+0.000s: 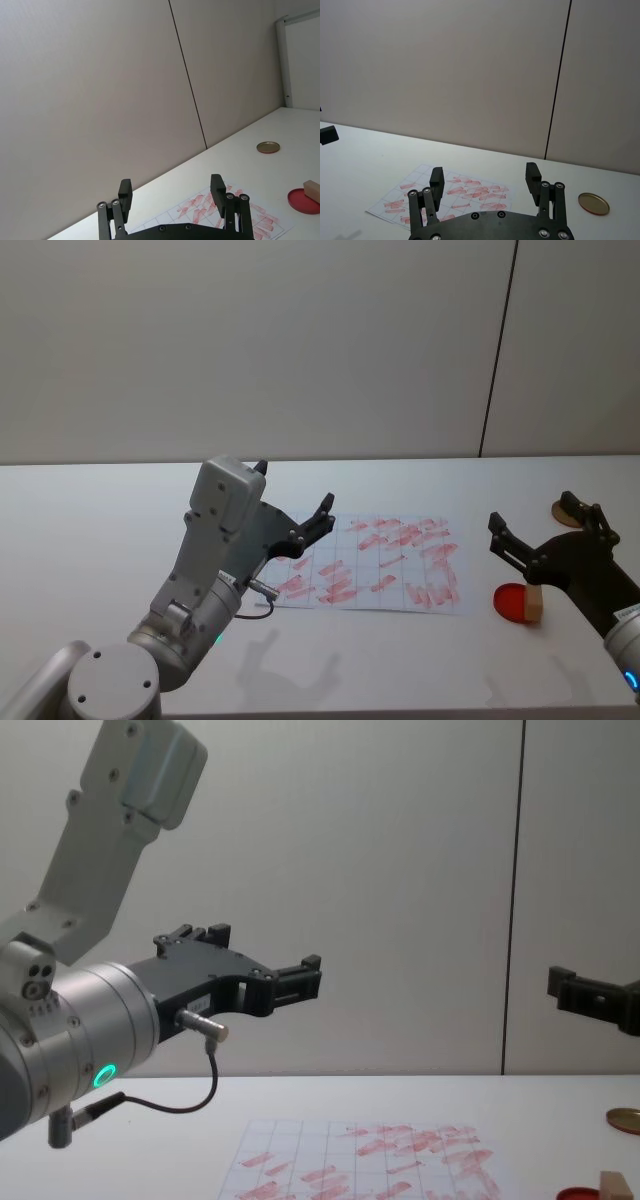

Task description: Use the one hand to pick up the stamp and affix it onto the A4 paper.

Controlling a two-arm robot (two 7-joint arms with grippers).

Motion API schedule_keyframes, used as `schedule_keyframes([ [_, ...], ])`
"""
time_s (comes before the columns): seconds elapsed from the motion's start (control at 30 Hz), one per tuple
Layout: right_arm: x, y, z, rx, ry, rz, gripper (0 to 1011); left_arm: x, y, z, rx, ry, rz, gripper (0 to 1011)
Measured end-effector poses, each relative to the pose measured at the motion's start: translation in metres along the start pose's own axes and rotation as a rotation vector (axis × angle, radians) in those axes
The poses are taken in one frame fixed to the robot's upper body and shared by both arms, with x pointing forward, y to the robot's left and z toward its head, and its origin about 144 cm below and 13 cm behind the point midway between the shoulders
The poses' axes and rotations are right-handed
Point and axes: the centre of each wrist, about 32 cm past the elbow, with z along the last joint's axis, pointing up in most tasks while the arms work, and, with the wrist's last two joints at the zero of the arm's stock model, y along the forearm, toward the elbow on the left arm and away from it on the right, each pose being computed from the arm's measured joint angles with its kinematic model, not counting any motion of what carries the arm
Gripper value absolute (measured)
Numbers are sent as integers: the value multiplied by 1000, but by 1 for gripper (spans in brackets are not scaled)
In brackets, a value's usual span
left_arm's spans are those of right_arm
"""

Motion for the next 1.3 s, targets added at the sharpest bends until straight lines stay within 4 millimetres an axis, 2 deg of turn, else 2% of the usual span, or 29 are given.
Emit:
schedule_keyframes([
  [1.3,0,0,0,0,0,0,1001,0,0,0,0,0,0,993],
])
